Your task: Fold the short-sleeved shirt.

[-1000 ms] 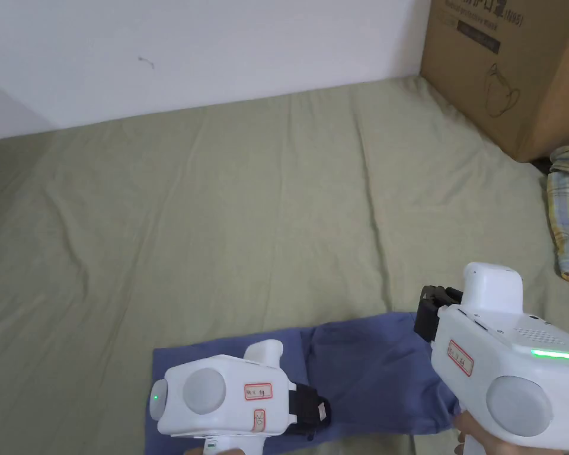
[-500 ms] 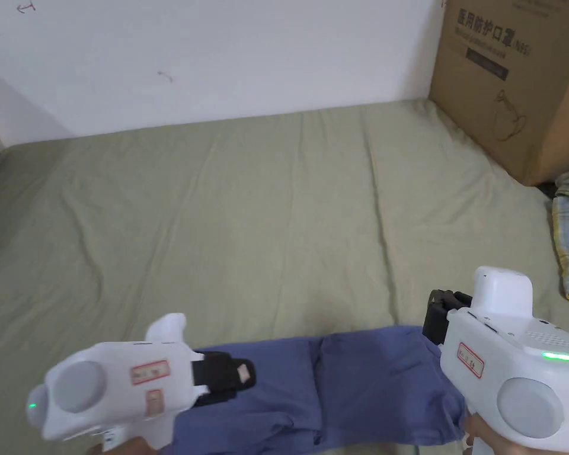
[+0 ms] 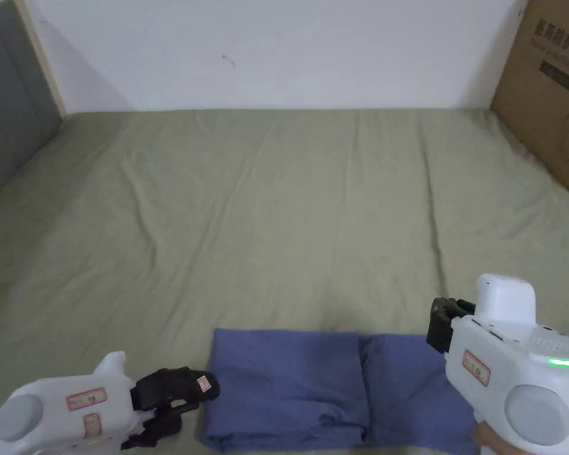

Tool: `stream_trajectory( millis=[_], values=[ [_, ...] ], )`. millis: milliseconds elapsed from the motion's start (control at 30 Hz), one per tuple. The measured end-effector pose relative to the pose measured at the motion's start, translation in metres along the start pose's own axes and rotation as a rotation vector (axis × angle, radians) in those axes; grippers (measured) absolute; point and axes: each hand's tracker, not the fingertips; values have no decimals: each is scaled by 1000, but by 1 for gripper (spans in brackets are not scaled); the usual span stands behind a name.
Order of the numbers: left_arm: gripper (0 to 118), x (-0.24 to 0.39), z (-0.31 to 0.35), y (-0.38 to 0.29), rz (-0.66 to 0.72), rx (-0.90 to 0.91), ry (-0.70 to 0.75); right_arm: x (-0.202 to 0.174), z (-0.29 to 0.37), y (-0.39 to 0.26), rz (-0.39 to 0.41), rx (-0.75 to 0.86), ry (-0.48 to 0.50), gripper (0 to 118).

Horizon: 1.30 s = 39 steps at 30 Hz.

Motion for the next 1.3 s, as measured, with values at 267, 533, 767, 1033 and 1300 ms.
stream_trajectory(
  millis=[267,533,767,1033,1300],
  values=[
    [106,-20,-54,19,118,-55,-235,-5,-3,0,29,-27,-7,1],
    [9,-41,-67,31,115,-163,-224,0,-1,0,55,-56,-34,1],
    [9,-44,-34,40,11,-151,-126,2,-2,3,24,-60,-41,1],
    [9,-38,34,53,-52,-96,36,-4,-6,-5,42,-75,-21,1],
    [9,43,42,51,-201,-60,216,0,-5,-14,26,-96,6,1]
  ],
)
